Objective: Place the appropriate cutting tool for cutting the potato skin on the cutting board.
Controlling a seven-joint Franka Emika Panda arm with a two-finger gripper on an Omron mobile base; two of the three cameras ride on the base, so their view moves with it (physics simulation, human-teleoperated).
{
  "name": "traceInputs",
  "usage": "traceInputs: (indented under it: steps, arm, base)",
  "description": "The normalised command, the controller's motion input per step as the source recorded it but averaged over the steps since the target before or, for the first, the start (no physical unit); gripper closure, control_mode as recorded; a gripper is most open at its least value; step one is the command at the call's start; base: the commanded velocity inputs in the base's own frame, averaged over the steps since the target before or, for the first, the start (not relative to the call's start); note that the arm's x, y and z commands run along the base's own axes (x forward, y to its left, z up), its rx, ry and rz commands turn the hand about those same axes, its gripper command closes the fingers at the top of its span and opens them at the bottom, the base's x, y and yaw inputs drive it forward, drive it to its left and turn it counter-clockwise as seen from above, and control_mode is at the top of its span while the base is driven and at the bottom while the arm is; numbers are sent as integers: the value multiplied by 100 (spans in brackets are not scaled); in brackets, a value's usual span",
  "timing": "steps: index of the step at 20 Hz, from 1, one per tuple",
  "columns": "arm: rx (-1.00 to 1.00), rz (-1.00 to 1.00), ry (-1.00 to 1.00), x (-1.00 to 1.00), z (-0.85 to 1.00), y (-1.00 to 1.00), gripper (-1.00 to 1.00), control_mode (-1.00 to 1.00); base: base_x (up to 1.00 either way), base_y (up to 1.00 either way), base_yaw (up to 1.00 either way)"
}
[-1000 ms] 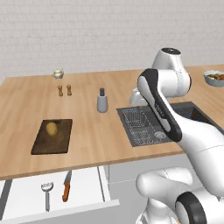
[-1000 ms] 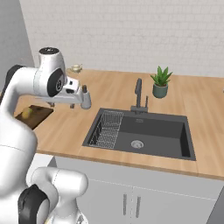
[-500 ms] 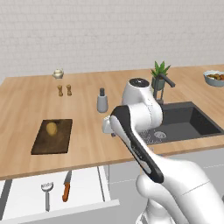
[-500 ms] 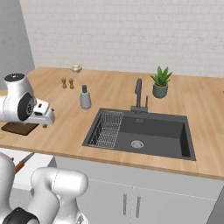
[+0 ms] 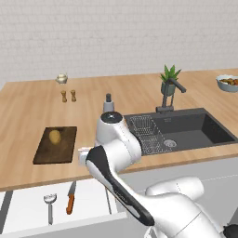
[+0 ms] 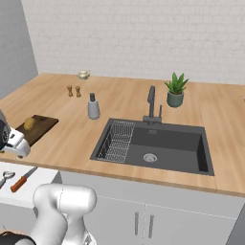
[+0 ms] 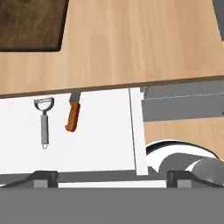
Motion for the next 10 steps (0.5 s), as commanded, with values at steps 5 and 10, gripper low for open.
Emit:
traceInputs:
  steps: [5,10]
  arm:
    - [-2,-16,21,-1,-64,100,-100,-100]
    - [0,-11,26,0,-48,100,-100,-100]
  base:
    - [0,0,0]
    - [0,0,0]
